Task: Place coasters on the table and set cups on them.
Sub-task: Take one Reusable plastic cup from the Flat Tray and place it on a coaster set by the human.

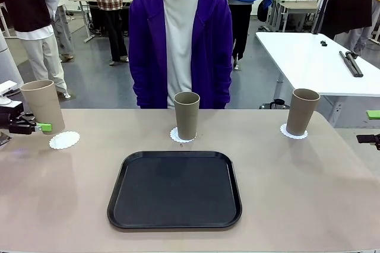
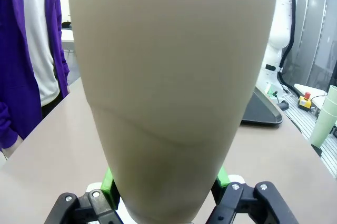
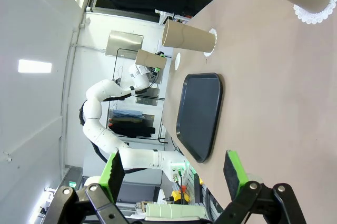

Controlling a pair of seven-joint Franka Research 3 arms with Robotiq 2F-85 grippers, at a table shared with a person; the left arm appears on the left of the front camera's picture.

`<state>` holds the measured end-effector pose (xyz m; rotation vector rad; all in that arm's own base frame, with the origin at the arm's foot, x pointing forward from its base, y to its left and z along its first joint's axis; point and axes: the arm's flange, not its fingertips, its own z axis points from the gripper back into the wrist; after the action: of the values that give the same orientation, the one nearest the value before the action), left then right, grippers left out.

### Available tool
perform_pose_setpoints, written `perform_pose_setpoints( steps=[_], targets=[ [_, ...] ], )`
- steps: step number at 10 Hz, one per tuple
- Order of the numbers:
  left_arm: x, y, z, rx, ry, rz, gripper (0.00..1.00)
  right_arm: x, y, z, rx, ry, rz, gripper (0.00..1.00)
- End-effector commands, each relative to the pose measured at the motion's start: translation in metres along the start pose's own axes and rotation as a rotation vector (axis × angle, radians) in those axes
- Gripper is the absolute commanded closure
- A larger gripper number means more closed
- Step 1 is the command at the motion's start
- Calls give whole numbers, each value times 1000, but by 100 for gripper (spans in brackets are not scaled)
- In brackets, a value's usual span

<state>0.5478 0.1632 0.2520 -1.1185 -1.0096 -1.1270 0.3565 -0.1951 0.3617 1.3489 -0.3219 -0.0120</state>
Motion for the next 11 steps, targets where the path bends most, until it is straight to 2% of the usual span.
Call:
perform_pose_setpoints(
  steps=[1, 5, 11],
  targets=[
    [-8, 9, -3, 21, 2, -29, 19, -1, 1, -1, 5, 1, 4, 0],
    [-24, 18, -11, 55, 45, -43, 19, -1, 1, -1, 5, 1, 4, 0],
    [-45, 28, -14, 78, 38, -19, 19, -1, 1, -1, 5, 1, 4, 0]
  ],
)
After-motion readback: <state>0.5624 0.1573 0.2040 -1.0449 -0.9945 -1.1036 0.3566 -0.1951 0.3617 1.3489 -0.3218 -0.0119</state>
